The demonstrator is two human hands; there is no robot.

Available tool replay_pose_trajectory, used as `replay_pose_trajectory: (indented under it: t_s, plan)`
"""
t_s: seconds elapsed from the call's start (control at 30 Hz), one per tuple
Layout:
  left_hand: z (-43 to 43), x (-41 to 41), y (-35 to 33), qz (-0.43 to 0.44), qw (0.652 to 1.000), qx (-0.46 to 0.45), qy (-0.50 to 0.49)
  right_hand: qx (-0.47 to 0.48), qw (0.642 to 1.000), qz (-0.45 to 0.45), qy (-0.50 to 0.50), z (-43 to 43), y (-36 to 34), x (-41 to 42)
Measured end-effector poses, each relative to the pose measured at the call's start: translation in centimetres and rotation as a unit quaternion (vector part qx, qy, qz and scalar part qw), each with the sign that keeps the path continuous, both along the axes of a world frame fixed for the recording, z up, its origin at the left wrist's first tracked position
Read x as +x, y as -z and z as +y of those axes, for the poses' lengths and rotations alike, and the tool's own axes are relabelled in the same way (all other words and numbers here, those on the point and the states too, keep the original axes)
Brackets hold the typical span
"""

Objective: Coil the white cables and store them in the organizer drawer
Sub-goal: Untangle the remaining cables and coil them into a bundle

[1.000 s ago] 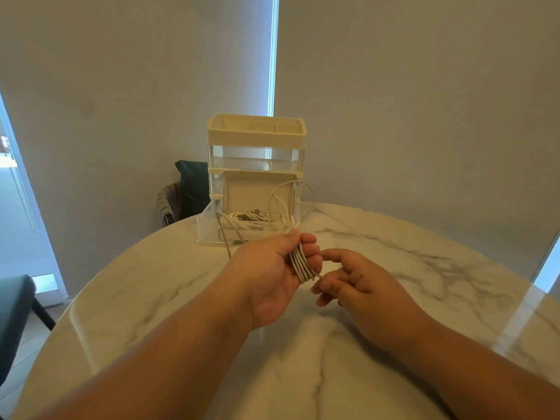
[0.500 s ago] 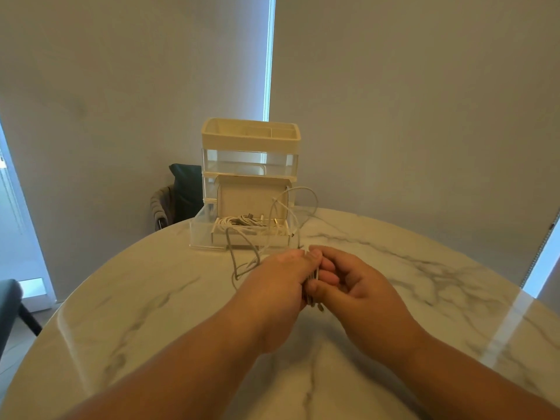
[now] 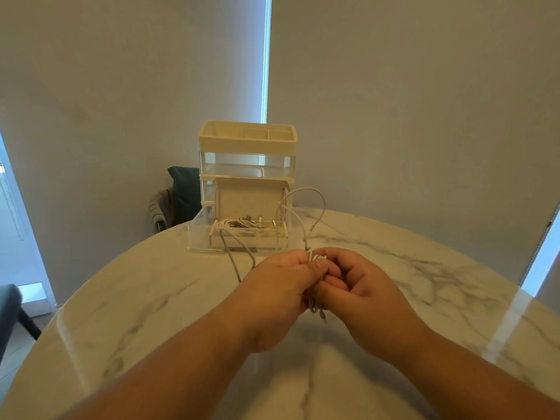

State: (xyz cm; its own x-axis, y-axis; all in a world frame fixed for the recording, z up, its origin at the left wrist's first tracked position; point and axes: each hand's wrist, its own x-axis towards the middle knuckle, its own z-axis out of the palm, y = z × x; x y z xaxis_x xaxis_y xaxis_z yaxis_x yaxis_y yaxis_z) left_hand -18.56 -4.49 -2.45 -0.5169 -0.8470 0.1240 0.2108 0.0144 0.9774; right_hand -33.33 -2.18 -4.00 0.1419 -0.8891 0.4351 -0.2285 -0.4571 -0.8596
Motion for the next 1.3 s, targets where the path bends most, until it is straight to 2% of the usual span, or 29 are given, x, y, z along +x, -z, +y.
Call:
replay_pose_trajectory:
  t_s: [0.07, 0.17, 0.2, 0.27, 0.33, 0.43, 0.57, 0.63, 0.7, 0.77, 0.87, 0.97, 1.07, 1.2, 1.3]
  plan:
    - [0.3, -0.1, -0.4, 0.034, 0.999, 0.038, 0.005, 0.001, 1.0, 0.009, -0.009, -0.1, 0.0, -0.8]
    - [0.5, -0.1, -1.0, 0.087, 0.991, 0.097, 0.022, -0.066, 0.994, 0.015, 0.09, -0.9, -0.2, -2.1]
    - [0.6, 0.0, -1.2, 0.094, 0.989, 0.112, 0.034, -0.094, 0.987, 0.048, 0.12, -0.9, -0.4, -2.3]
    - [0.7, 0.3, -1.5, 0.093, 0.985, 0.126, 0.066, -0.149, 0.966, 0.17, 0.129, -0.9, -0.6, -2.0]
    - [0.8, 0.5, -1.6, 0.076, 0.986, 0.123, 0.088, -0.14, 0.951, 0.255, 0.109, -1.0, -0.4, -2.0]
    - [1.1, 1.0, -1.9, 0.051, 0.985, 0.117, 0.114, -0.104, 0.93, 0.336, 0.106, -1.3, -0.5, -2.8]
    - [1.1, 1.4, -2.3, 0.065, 0.984, 0.117, 0.113, -0.15, 0.882, 0.421, 0.151, -1.8, -0.8, -3.4]
    - [0.7, 1.8, -2.5, 0.115, 0.98, 0.136, 0.091, -0.164, 0.881, 0.424, 0.134, -2.1, -0.4, -3.4]
    - [0.1, 2.4, -2.8, 0.161, 0.973, 0.15, 0.068, -0.146, 0.908, 0.381, 0.098, -2.3, -0.4, -3.5]
    - [-0.3, 2.9, -2.9, 0.184, 0.971, 0.144, 0.047, -0.101, 0.929, 0.352, 0.061, -2.2, -0.6, -3.5]
    - [-0.9, 3.0, -2.7, 0.22, 0.966, 0.134, 0.007, -0.016, 0.937, 0.347, 0.038, -1.7, -0.7, -3.6]
    - [-1.8, 3.6, -2.6, 0.275, 0.951, 0.14, -0.031, 0.048, 0.964, 0.26, 0.032, -1.2, -1.0, -4.0]
    - [-2.2, 3.7, -2.5, 0.3, 0.943, 0.137, -0.048, 0.039, 0.98, 0.181, 0.068, -1.0, -1.7, -3.7]
    - [-1.8, 3.0, -2.6, 0.326, 0.932, 0.153, -0.039, 0.026, 0.953, 0.287, 0.093, -0.7, -0.9, -1.7]
    - [-1.6, 2.7, -2.5, 0.322, 0.933, 0.152, -0.057, 0.044, 0.945, 0.313, 0.079, -0.5, -0.1, -0.6]
